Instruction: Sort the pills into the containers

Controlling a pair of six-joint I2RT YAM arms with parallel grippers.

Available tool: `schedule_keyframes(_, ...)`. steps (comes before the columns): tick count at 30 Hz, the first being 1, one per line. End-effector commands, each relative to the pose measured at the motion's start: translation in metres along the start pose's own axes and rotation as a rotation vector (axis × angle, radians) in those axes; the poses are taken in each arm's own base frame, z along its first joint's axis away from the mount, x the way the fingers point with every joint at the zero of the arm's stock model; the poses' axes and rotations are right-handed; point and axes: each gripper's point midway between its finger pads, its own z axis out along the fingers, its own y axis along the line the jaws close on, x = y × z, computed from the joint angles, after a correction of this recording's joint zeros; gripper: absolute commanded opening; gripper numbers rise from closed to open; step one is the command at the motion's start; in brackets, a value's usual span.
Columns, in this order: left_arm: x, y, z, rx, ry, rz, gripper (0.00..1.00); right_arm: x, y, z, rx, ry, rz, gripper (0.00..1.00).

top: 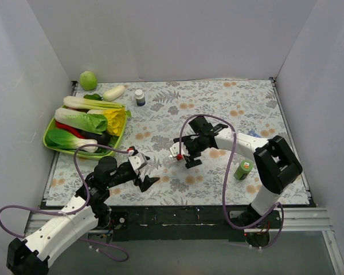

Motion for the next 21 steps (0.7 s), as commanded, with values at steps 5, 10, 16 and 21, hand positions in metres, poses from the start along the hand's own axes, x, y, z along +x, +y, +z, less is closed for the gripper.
schedule_keyframes(5, -0.011, 0.0, -0.001, 0.008, -0.067, 0.084, 0.98, 0.003, -0.043, 0.017, 0.039, 0.044, -0.04, 0.87)
schedule_keyframes(10, -0.007, -0.001, 0.0, 0.013, -0.058, 0.083, 0.98, 0.011, -0.036, 0.028, -0.017, 0.064, -0.011, 0.77)
schedule_keyframes(16, -0.002, -0.003, 0.002, 0.028, -0.041, 0.078, 0.94, 0.019, -0.032, 0.036, -0.042, 0.088, 0.021, 0.61)
schedule_keyframes(21, -0.005, -0.006, 0.006, 0.055, -0.047, 0.086, 0.74, 0.013, -0.028, 0.029, -0.055, 0.082, 0.059, 0.45)
